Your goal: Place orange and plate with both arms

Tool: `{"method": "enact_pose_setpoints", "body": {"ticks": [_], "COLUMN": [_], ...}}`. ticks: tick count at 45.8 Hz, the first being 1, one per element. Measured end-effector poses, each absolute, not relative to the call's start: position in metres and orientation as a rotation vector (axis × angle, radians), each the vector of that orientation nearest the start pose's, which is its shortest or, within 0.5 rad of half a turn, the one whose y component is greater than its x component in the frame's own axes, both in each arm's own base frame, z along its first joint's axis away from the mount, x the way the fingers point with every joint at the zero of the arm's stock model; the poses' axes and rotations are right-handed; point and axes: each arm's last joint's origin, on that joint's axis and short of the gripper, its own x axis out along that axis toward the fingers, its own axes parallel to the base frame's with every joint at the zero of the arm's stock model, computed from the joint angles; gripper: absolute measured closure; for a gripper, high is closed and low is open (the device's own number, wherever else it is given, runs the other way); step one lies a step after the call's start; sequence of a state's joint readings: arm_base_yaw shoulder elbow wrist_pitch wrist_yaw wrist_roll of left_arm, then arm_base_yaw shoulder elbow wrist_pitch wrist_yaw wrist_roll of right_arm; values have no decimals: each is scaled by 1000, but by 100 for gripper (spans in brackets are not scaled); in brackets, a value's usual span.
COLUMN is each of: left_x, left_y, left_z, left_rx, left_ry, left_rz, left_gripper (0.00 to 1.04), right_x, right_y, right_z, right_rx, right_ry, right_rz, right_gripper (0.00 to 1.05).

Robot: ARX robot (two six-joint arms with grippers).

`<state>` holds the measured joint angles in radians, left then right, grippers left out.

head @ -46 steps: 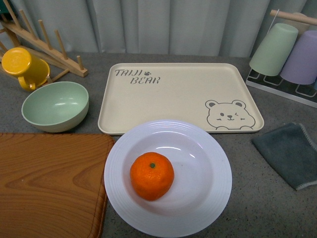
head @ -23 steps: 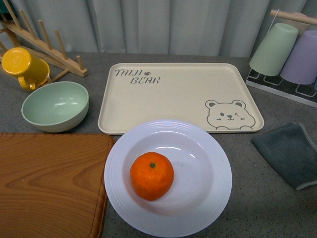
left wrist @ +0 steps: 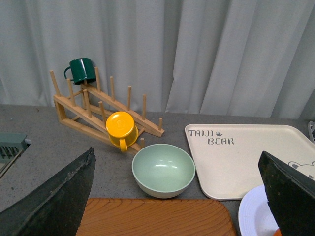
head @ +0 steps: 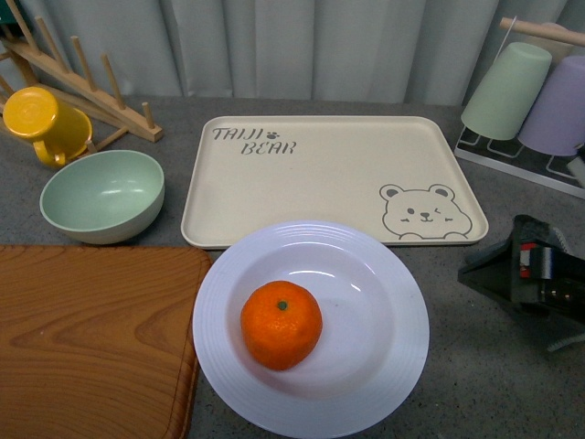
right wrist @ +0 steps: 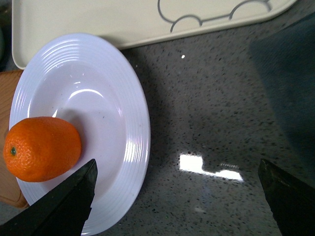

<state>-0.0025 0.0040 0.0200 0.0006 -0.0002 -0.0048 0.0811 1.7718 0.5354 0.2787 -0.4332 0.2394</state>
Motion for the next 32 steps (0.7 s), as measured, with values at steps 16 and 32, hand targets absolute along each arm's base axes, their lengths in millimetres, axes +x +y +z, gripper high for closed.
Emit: {"method": "enact_pose_setpoints", "body": {"ticks": [16,32], "left_x": [97,97], "left_y": [0,0], "left_z": [170,170], "left_rx": [-5,-5], "left_ry": [-17,-17], "left_rz": [-2,-2], "left_gripper": [6,6], "right_x": [294,310], "right_y": [50,81], "right_z": [39,20], "right_rx": [609,708], "right_ry": [1122,1158], "right_rz": [440,494], "right_gripper": [9,9]}}
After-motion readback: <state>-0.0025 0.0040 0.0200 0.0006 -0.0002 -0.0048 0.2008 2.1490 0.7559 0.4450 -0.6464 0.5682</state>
